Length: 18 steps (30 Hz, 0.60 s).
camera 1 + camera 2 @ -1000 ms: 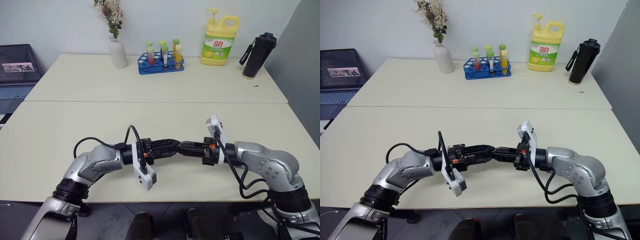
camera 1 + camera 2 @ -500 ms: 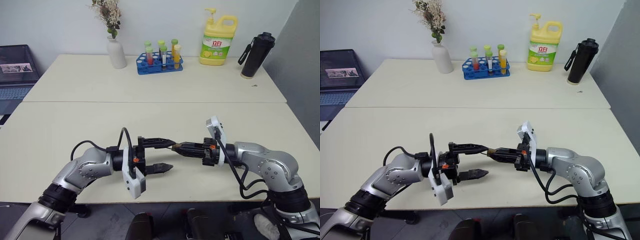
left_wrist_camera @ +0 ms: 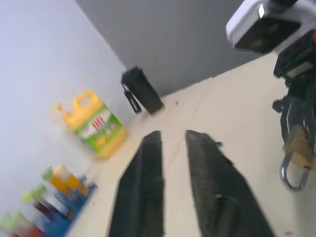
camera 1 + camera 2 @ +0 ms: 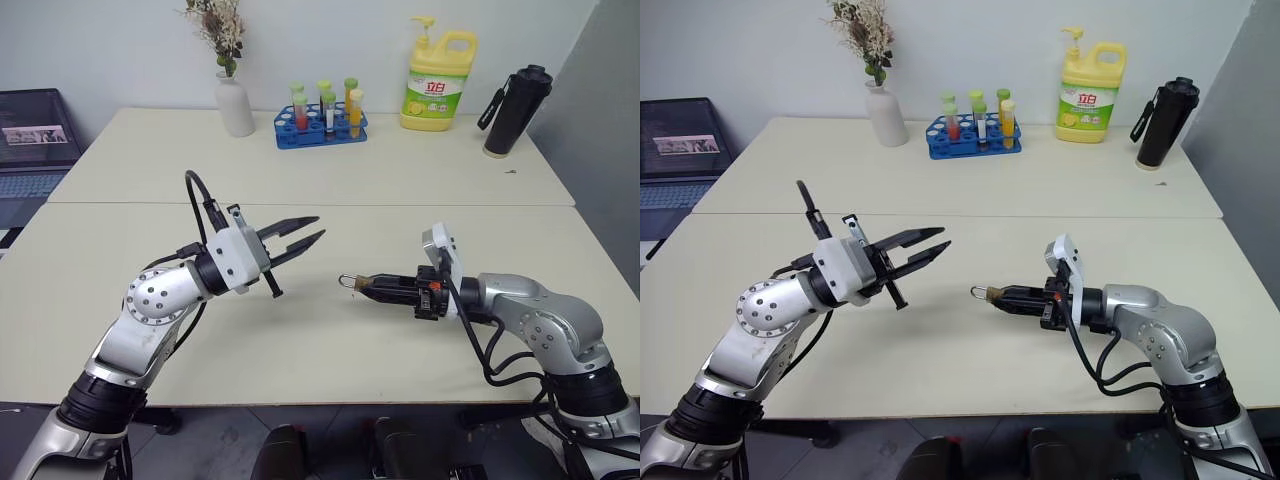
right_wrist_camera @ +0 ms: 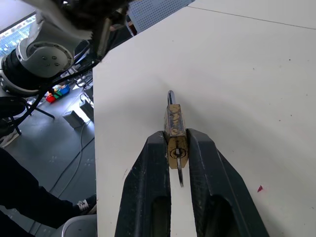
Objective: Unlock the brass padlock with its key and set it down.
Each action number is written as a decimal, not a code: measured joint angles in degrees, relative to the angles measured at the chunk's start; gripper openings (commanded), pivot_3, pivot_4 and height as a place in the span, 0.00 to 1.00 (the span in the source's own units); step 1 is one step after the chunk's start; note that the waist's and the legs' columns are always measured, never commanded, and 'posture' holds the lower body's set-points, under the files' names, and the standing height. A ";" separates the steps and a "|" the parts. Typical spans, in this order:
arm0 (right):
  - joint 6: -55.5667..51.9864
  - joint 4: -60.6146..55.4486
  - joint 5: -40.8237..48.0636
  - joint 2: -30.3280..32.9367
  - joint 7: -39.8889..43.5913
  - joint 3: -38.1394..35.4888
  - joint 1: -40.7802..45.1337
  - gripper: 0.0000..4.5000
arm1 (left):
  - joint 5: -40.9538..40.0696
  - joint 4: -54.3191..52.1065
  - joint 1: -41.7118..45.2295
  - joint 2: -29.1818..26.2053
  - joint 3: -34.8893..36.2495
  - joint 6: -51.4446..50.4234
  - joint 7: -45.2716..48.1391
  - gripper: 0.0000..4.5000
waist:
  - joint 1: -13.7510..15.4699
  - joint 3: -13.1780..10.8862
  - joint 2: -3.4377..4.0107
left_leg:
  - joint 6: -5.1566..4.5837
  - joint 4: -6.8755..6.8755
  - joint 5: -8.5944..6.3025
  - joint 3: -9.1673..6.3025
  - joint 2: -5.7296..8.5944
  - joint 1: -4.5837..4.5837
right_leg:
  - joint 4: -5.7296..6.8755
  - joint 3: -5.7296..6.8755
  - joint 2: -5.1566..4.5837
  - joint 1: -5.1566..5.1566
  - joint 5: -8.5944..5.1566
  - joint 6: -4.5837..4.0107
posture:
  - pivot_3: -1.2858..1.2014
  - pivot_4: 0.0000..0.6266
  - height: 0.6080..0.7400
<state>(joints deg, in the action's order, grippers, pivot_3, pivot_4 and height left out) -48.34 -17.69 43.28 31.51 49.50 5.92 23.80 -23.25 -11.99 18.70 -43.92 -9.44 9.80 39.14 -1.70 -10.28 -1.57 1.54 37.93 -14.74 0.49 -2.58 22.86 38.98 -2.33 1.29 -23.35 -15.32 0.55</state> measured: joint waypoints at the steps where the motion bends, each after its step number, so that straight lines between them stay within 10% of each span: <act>1: 0.14 -0.12 0.01 -0.01 0.38 0.00 0.13 0.04 | -0.86 0.97 -0.14 0.43 0.00 -1.72 1.24 0.00 | 0.00 0.00 0.00 | 0.00 0.00 0.00 0.00 0.00 0.00 | 0.00 0.00 0.00 -0.01 0.00 0.00 | 0.52 0.24 1.00; 18: 0.13 -1.34 0.25 -0.15 1.26 -0.11 1.48 0.04 | -0.83 5.87 1.67 9.31 -1.61 -14.28 15.37 0.00 | 0.03 -0.01 -0.01 | 0.00 0.01 0.00 -0.02 0.02 0.03 | 0.00 -0.02 0.02 -0.02 0.00 -0.01 | 0.52 0.24 1.00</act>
<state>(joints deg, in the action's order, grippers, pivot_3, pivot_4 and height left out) -48.21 -19.03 43.53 31.37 50.76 5.81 25.28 -24.08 -6.12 20.36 -34.61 -11.06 -4.48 54.51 -1.67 -10.29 -1.58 1.54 37.94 -14.74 0.47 -2.56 22.89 38.98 -2.35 1.31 -23.37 -15.32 0.54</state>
